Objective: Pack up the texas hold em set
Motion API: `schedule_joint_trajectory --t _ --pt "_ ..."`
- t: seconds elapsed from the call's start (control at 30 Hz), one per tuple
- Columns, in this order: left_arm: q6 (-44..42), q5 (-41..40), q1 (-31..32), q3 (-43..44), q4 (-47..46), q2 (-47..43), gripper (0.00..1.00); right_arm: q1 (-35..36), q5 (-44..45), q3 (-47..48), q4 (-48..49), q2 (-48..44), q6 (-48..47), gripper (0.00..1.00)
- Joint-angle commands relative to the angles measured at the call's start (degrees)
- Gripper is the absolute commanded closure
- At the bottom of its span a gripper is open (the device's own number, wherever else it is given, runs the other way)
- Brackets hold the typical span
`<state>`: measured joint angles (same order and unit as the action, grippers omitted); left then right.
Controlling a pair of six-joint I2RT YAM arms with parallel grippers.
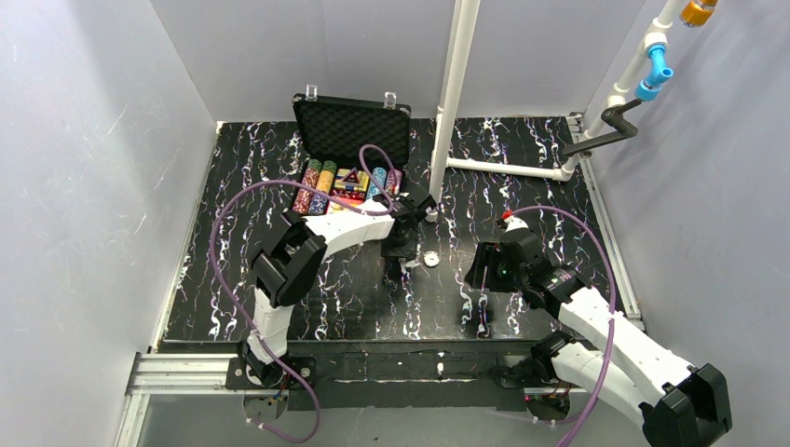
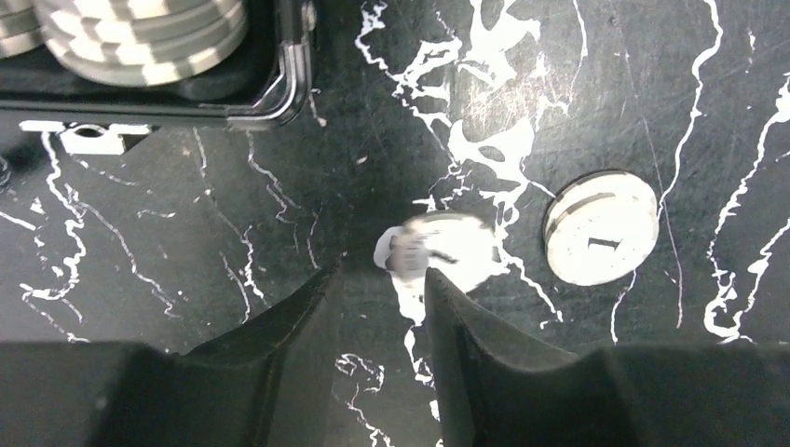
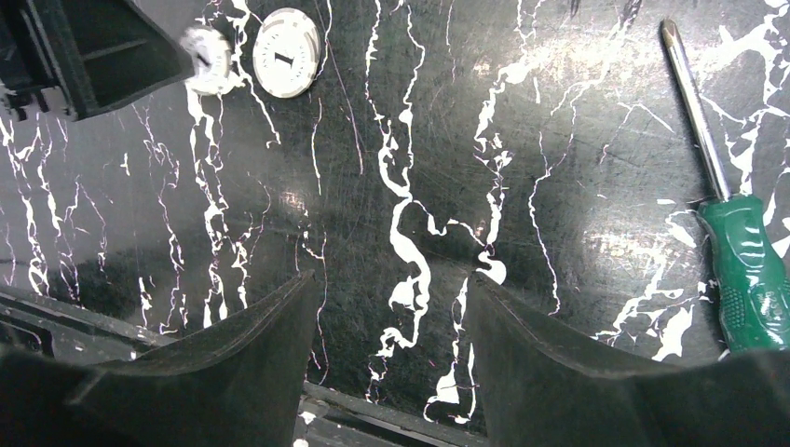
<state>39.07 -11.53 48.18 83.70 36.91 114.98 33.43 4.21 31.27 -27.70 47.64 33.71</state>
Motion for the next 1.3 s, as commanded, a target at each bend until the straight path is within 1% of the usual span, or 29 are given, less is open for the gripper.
schedule_joint_trajectory --t 0.0,0.13,0.27,0.37,0.43,0.53,0.7,0.8,0.9,0.97,1.13,1.27 --pt "0.15 0.75 0.4 -1.47 0.55 -5.54 0.87 -0.22 -0.51 0.07 1.57 -0.09 0.06 0.33" --pt "0.7 2.49 1.32 -0.38 -0.28 -6.43 0.87 -0.23 -0.75 0.07 1.68 -0.06 0.19 0.33" --pt "1.29 2.36 2.16 1.56 0.42 -5.91 0.86 -0.32 -0.65 0.04 1.74 -0.1 0.2 0.32" --pt "2.96 0.8 2.14 -0.28 0.28 -7.84 0.8 -0.3 -0.9 -0.09 2.77 0.76 0.27 0.32" --pt "3.41 -0.55 2.15 -2.2 0.21 -9.98 0.74 -0.31 -1.69 0.56 3.33 2.63 0.03 0.29" --pt "3.3 -2.03 2.09 -5.13 0.09 -13.94 0.67 -0.21 -3.49 3.38 2.73 7.16 -2.09 0.23" --pt "2.45 -1.85 2.02 -11.15 -0.83 -21.12 0.54 1.66 -2.56 9.98 0.88 17.73 -7.44 0.2" --pt "2.5 -1.89 2.05 -14.92 -0.94 -25.72 0.51 4.89 -0.72 13.8 0.31 22.62 -9.98 0.22" --pt "2.67 -2.86 1.96 -19.33 -1.58 -31.82 0.49 10.05 0.21 17.83 0.46 27.21 -13.3 0.22" --pt "2.55 -3.81 1.91 -21.77 -1.48 -36.17 0.47 12.68 0.45 21.17 -0.01 30.95 -16.47 0.24" --pt "1.11 -4.31 1.65 -26.99 -0.81 -47.79 0.31 16.62 -1.26 30.34 -1.83 40.53 -26.7 0.25" --pt "-0.83 -3.84 1.32 -29.77 -0.12 -55.13 0.17 17.0 -1.06 37.41 -4.33 47.31 -32.57 0.25"
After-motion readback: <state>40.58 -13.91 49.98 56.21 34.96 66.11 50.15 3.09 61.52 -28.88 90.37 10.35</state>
